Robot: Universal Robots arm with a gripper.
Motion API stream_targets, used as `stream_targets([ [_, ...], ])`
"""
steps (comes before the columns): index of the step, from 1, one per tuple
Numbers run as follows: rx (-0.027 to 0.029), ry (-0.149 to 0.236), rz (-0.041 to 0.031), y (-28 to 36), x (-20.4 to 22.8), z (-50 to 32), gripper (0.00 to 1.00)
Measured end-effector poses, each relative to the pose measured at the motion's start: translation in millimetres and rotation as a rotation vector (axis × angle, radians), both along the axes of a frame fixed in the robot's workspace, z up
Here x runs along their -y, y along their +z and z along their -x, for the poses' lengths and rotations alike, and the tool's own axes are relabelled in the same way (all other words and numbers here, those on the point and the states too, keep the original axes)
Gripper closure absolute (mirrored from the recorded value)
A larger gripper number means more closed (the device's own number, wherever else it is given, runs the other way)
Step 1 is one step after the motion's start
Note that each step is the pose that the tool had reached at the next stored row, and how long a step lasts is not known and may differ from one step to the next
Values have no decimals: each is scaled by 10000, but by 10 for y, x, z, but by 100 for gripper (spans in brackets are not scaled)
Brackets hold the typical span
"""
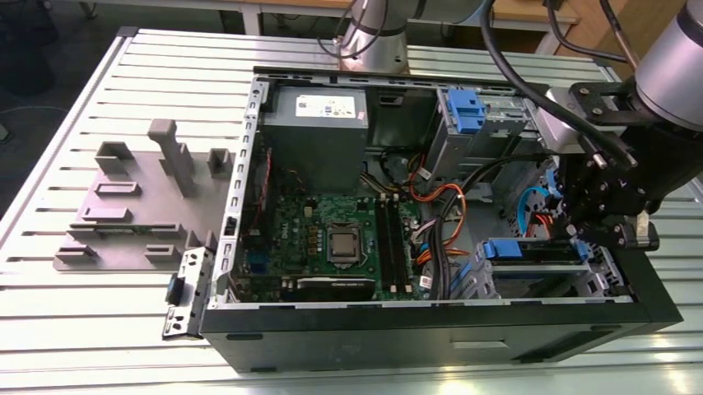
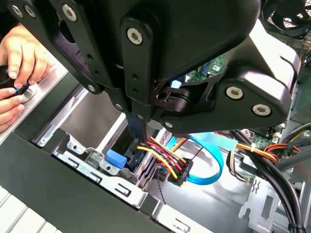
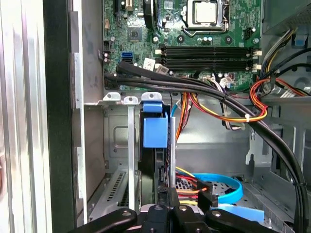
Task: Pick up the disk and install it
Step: 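Insert the second disk wire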
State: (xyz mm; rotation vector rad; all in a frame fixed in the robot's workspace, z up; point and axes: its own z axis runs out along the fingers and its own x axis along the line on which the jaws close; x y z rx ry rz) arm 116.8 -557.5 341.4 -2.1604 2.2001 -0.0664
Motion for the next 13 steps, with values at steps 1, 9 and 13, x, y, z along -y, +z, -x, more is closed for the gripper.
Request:
stream_targets([
  [1, 0, 0, 0, 0, 0, 9, 89],
  [9, -76, 0, 0, 0, -1, 21, 89],
  [13, -181, -1, -1, 3, 0, 22, 89],
])
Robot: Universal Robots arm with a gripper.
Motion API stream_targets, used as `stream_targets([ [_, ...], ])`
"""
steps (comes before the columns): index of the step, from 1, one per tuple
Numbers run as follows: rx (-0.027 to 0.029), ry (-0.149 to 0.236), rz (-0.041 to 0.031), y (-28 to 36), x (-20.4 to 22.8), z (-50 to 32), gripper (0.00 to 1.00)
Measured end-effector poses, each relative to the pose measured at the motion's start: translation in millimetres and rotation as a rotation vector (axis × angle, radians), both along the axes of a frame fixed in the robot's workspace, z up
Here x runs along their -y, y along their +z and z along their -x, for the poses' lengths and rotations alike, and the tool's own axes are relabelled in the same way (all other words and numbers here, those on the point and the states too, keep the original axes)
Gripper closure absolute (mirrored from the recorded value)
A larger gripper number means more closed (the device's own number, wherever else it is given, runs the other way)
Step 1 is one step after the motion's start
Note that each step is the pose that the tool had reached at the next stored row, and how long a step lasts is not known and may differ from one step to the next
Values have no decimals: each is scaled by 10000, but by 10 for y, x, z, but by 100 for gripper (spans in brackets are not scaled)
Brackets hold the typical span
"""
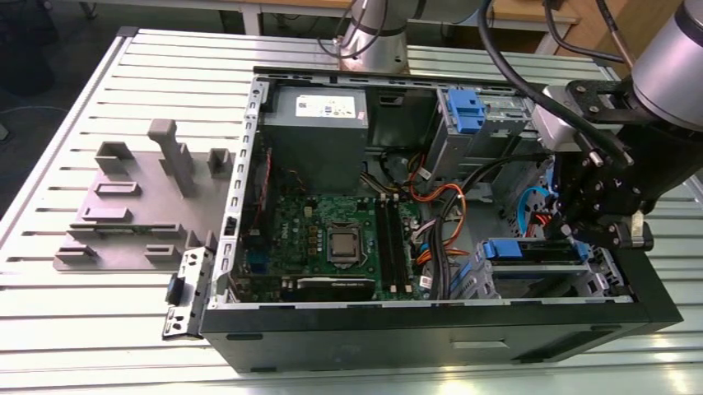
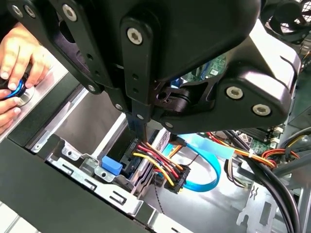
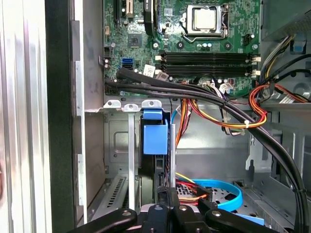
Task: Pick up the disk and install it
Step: 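Insert the second disk wire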
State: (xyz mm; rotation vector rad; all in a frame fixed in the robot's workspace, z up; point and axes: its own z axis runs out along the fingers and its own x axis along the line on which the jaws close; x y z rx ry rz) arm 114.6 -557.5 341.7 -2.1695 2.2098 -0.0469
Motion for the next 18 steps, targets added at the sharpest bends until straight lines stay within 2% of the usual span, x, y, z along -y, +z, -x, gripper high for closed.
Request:
stream_targets([
  [8, -5, 1, -1, 93, -4, -1, 89],
  [12, -5, 2, -1, 96, -16, 2, 89],
  [18, -5, 1, 0, 97, -24, 56, 89],
])
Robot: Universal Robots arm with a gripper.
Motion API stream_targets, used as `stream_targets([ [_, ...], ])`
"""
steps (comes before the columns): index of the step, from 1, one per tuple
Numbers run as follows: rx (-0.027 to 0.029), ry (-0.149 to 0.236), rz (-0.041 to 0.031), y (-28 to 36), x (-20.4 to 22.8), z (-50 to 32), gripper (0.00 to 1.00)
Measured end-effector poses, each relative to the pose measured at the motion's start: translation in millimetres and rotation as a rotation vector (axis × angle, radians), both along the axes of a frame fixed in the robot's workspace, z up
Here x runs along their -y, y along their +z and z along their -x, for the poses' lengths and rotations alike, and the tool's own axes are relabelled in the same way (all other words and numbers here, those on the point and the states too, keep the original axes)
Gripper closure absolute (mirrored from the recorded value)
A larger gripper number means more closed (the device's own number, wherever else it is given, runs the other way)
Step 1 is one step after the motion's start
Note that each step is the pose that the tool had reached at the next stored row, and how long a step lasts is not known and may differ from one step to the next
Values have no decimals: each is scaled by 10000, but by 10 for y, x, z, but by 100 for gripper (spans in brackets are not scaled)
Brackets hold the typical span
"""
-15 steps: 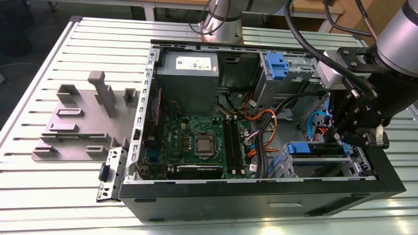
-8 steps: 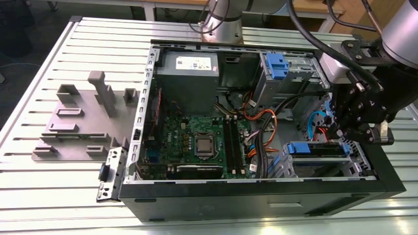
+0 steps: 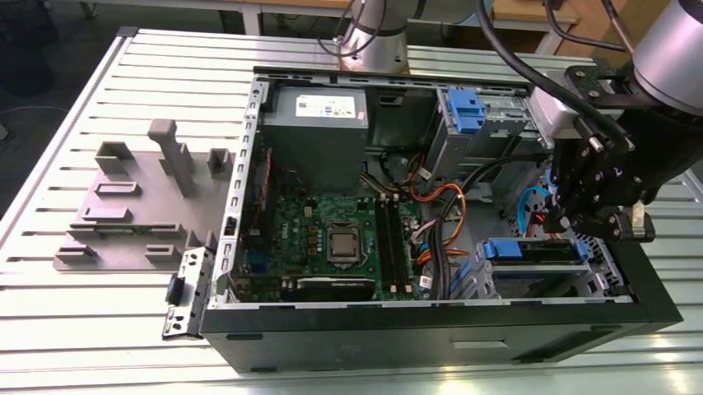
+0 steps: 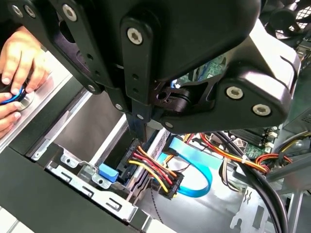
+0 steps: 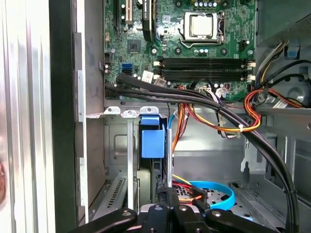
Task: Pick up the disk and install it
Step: 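Insert the second disk wire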
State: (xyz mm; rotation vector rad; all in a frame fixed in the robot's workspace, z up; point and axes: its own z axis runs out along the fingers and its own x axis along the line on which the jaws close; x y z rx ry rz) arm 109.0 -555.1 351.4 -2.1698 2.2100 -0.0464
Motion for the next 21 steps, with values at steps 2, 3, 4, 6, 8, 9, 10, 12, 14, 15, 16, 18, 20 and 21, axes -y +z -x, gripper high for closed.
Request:
stream_targets([
  [2, 0, 1, 1, 15, -3, 3, 89],
  [3, 0, 1, 1, 26, -6, 4, 89],
  [4, 0, 0, 1, 38, -8, 5, 89],
  [6, 0, 1, 0, 64, -19, 5, 89],
  [8, 0, 1, -2, 89, -34, 6, 89],
  [9, 0, 1, -2, 101, -41, 6, 89],
  [10, 0, 1, 0, 114, -49, 6, 89],
  [12, 0, 0, 0, 143, -68, 6, 89],
  [14, -1, 0, 0, 174, -95, 6, 89],
  [15, -1, 0, 0, 187, -108, 6, 89],
  [16, -1, 1, 0, 198, -122, 6, 89],
  [18, -2, 0, 0, 218, -153, 6, 89],
  [20, -4, 1, 2, 233, -186, 6, 89],
  [21, -7, 1, 8, 235, -198, 6, 89],
])
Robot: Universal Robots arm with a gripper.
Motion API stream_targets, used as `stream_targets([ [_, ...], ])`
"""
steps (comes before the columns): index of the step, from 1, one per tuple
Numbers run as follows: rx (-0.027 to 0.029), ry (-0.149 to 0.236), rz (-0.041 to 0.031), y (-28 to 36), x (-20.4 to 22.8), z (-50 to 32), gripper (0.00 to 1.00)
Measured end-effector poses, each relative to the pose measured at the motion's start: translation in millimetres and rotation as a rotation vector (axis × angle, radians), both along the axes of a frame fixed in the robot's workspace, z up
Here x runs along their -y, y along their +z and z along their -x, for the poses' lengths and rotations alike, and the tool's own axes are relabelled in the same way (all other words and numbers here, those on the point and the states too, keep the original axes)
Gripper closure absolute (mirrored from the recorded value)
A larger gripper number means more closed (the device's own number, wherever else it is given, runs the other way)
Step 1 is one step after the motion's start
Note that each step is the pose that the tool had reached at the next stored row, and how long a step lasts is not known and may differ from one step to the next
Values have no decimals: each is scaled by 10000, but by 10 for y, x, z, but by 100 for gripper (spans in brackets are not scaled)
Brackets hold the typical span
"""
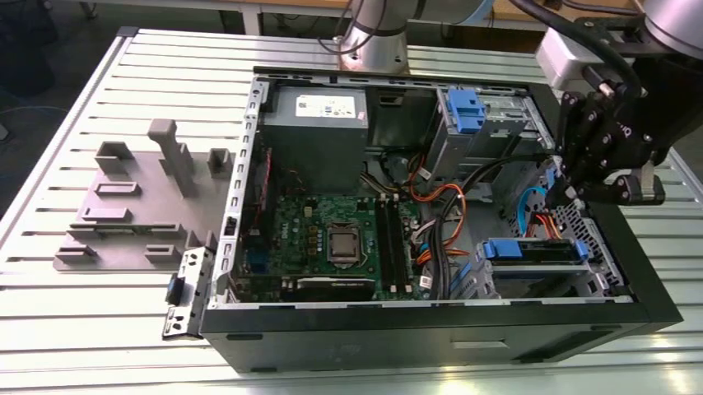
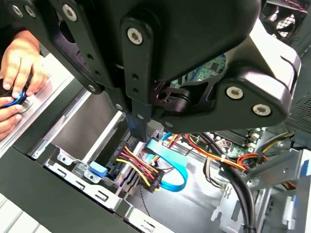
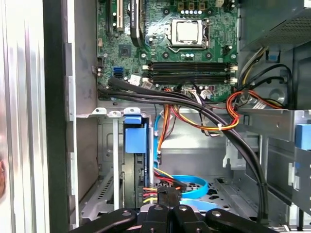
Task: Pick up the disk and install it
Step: 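Insert the second disk wire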
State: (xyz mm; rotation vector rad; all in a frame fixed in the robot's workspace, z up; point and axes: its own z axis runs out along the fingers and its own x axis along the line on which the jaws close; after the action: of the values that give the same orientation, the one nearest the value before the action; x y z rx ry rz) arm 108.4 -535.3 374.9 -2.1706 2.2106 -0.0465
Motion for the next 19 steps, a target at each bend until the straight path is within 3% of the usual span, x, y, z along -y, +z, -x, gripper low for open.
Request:
stream_targets([
  [3, -12, 0, 53, 1, -32, 0, 89],
  [6, -92, 1, 90, 1, -60, 1, 89],
  [10, -181, 42, 153, 0, -64, -8, 89],
  [17, -220, 217, 165, -4, -65, -24, 89],
  [19, -225, 271, 166, -6, -64, -29, 83],
])
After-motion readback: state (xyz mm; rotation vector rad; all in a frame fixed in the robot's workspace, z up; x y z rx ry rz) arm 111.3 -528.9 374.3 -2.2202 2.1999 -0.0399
